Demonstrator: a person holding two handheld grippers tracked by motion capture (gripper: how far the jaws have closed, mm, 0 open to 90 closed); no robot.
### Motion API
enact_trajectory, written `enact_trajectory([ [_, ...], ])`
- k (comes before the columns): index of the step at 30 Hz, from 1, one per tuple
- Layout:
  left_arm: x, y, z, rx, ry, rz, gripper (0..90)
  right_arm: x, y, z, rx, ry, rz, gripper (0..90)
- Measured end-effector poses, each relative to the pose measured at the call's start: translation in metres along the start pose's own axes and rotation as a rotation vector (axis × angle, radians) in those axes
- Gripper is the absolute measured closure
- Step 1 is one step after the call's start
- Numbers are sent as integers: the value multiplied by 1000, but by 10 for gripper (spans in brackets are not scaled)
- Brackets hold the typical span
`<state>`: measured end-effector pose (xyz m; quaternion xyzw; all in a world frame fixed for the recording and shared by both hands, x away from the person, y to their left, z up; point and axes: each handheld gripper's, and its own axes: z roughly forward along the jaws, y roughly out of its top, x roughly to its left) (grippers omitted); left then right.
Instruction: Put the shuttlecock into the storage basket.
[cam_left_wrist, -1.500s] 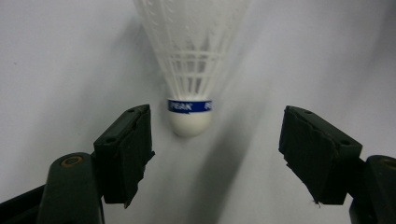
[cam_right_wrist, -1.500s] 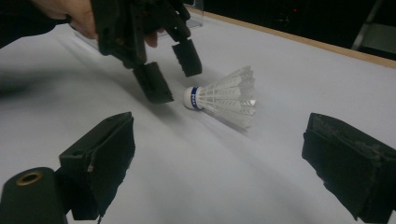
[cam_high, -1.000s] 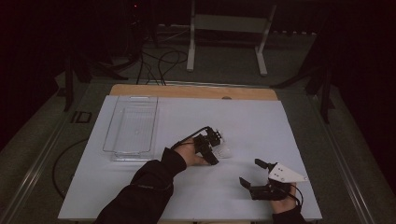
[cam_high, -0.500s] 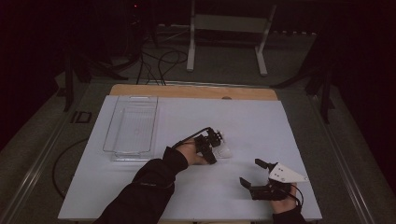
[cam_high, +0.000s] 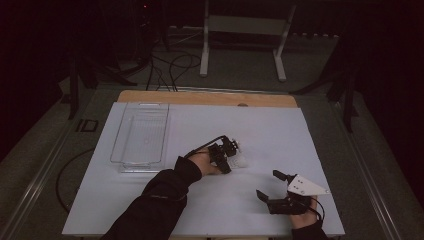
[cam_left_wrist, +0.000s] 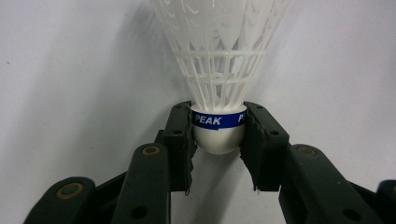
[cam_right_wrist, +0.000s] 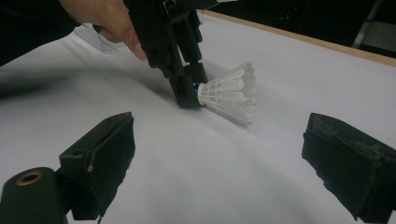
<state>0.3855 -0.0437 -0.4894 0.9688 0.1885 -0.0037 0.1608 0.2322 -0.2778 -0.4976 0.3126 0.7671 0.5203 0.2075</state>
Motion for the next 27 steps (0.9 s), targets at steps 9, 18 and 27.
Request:
enact_trajectory([
  [9,0,1,-14,-8,6,7,658,-1,0,0,0,-2,1,91],
  [18,2,-5,-24,2,9,6,659,0,0,0,1,-1,0,92],
  [27,-1,-11,-37,17,-8,32,659,0,0,0,0,-1,0,91],
])
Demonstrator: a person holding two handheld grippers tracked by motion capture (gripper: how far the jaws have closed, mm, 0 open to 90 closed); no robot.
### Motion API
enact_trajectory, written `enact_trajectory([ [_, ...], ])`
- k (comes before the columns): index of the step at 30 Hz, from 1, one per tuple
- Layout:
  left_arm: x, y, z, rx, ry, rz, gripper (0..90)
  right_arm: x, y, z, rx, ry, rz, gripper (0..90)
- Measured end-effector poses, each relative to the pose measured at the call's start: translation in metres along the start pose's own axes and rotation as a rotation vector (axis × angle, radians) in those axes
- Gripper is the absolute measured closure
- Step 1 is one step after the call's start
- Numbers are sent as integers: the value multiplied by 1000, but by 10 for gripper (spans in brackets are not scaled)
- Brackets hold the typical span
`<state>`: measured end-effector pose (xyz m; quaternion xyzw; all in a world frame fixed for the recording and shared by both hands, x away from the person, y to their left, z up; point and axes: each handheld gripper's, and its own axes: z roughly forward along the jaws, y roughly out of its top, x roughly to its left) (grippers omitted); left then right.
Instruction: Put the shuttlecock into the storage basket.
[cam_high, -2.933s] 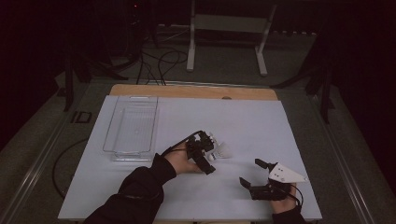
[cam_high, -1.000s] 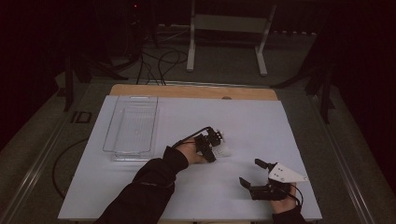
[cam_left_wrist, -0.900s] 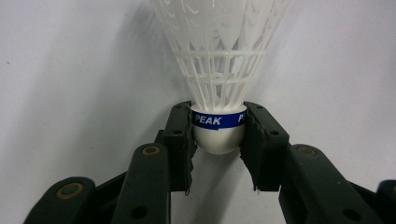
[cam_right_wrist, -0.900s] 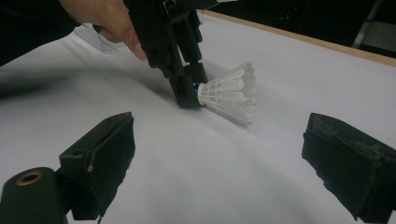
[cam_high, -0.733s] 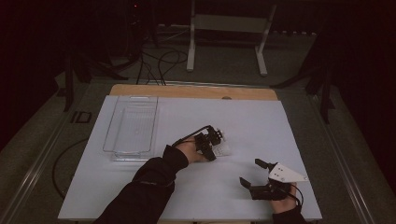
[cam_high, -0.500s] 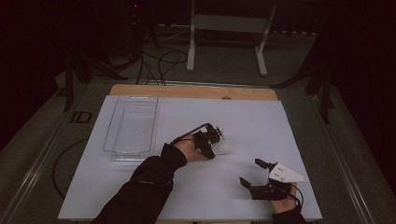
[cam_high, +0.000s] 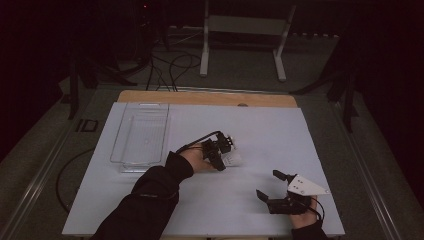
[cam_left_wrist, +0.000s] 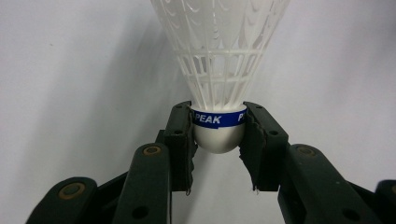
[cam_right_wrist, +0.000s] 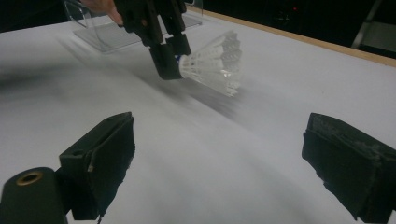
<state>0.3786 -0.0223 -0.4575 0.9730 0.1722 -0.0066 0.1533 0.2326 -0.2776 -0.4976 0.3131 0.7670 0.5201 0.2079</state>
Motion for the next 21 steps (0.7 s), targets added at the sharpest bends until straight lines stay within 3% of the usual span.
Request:
enact_trajectory([
  [6,-4,-5,-9,-7,-29,11,658,0,0,1,2,0,-2,91],
  [21,-16,-22,-30,22,18,44,659,0,0,2,6,1,0,92],
])
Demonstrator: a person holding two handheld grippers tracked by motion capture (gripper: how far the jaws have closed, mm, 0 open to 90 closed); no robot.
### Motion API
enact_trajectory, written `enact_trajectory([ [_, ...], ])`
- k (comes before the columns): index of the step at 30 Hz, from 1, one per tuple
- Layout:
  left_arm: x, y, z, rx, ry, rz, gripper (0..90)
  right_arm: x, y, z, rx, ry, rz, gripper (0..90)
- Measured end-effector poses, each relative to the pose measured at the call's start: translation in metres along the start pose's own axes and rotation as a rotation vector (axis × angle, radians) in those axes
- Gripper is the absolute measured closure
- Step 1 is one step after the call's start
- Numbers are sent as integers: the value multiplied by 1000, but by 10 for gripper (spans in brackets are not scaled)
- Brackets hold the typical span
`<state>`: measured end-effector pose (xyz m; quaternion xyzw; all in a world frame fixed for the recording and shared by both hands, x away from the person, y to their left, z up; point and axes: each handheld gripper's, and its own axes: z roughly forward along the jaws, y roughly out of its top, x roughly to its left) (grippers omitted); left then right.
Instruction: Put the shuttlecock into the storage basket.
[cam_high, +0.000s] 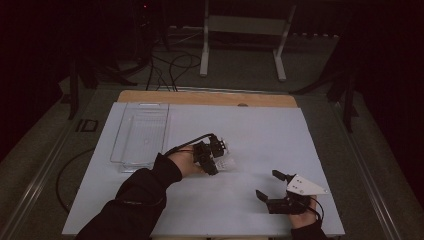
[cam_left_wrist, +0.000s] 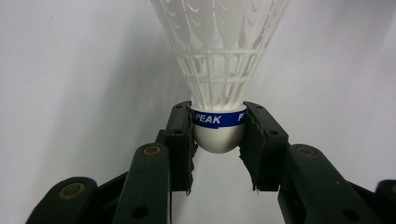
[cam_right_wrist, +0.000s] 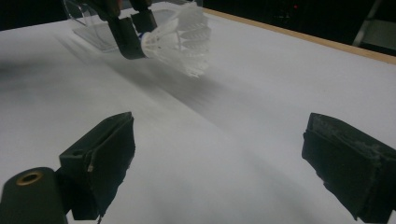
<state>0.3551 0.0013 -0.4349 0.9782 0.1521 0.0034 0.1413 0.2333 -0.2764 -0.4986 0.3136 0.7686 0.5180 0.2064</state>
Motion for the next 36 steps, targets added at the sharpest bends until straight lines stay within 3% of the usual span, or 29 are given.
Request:
enact_trajectory([
  [26,-2,-19,-53,-38,-13,2,658,0,0,1,-9,-8,-11,92],
  [36,1,-23,-72,-32,-4,6,658,0,0,0,-15,-5,-10,91],
])
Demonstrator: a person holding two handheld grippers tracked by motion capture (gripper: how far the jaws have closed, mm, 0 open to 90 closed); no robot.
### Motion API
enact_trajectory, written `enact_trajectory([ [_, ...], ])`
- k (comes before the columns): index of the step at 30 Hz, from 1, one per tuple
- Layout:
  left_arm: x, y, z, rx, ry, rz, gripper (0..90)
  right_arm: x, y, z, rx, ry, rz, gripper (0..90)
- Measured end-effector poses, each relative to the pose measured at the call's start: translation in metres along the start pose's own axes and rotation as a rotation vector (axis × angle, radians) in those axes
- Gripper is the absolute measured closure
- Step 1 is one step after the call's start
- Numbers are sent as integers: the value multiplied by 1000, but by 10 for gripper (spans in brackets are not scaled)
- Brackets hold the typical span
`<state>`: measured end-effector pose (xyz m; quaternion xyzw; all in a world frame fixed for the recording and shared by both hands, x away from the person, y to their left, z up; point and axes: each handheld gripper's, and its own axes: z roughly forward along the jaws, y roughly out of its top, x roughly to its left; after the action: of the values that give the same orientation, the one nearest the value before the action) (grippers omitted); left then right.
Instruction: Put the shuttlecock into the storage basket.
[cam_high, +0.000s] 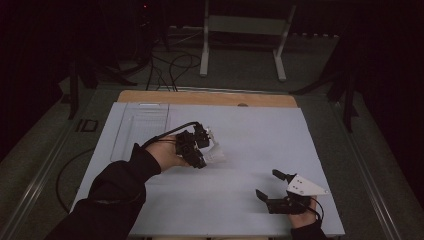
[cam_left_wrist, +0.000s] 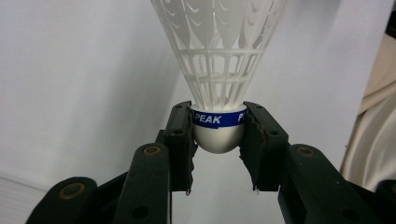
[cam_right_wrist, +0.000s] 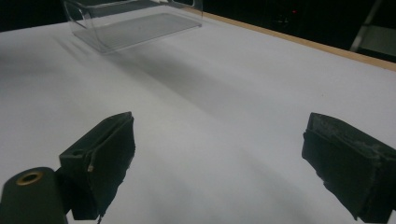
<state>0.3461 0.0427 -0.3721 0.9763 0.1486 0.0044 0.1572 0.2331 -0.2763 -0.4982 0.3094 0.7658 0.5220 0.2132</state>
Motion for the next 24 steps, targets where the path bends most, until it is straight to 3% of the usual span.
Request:
enact_trajectory([
  [8,2,-5,-12,-11,-12,-3,658,1,0,1,6,4,6,92],
  [14,4,-9,-20,-7,2,-10,658,1,0,1,6,7,7,92],
  [24,18,-32,-35,-12,26,-67,658,1,0,1,2,7,8,91],
])
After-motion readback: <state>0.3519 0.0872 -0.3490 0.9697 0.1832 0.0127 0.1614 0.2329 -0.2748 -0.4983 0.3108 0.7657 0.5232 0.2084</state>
